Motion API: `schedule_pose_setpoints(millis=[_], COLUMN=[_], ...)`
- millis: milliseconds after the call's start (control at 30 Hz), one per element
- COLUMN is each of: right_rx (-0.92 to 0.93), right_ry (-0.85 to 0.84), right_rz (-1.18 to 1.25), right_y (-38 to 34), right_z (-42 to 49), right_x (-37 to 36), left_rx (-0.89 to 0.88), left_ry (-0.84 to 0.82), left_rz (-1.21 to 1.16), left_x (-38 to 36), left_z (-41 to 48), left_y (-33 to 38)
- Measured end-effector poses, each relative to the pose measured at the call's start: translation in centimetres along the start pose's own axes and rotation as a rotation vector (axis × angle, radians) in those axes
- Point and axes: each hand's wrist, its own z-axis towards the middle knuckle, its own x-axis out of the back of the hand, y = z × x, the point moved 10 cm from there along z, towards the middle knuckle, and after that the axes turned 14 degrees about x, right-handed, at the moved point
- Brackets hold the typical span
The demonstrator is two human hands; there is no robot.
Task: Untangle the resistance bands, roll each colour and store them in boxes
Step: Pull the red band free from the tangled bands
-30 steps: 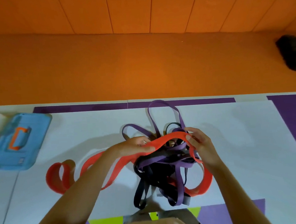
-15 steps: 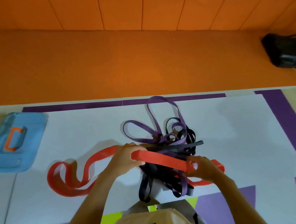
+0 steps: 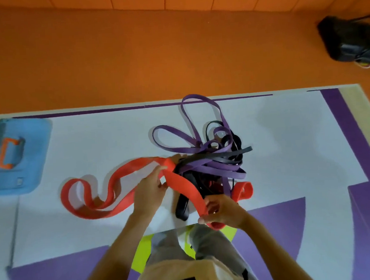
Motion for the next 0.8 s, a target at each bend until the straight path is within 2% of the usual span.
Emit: schedule_pose_setpoints(millis=[33, 133, 200, 267, 333, 467, 533, 567, 633, 733, 800], right_rx=[0.013, 0.024, 0.027, 0.02, 0.008, 0.151, 0.229, 0.259, 0.29, 0.286, 0.215], right_ry=[0.036, 0.177, 0.285, 0.369, 0.359, 0.026, -0.035, 0.002, 0.107, -0.008, -0.028], right_rz=[-0.005, -0.019, -0.019, 0.02, 0.089, 0.15, 0.107, 0.047, -0.236, -0.73, -0.857], right_y=[-0.4, -1.2, -1.5, -1.4, -1.0, -0.8, -0.6, -0.3, 0.4, 2.0, 3.6], right_z=[0.4, 1.6, 1.9, 1.8, 1.5, 0.4, -0.7, -1.1, -1.5, -2.1, -2.6], right_x=[-0.3, -0.8, -1.1, -1.1, -1.2, -1.7, -0.1, 1.4, 4.9, 6.8, 7.5], left_rx=[0.049, 0.282, 0.385, 0.428, 0.427, 0.365, 0.335, 0.318, 0.317, 0.382, 0.458], left_ry=[-0.056, -0.241, -0.255, -0.292, -0.346, -0.213, -0.174, -0.169, -0.15, -0.141, -0.133], left_rz=[-0.142, -0.794, -1.02, -1.047, -0.917, -0.647, -0.592, -0.583, -0.615, -0.796, -0.958], left_x=[-0.8, -2.6, -3.1, -4.0, -5.7, -6.8, -6.7, -6.6, -6.5, -6.4, -6.4], left_z=[-0.6, -2.9, -4.8, -6.8, -8.9, -10.6, -10.9, -11.1, -11.4, -11.8, -12.0], left_y=[-0.3, -1.3, -1.4, -0.9, -0.2, 0.5, 1.1, 1.7, 2.5, 2.8, 2.4])
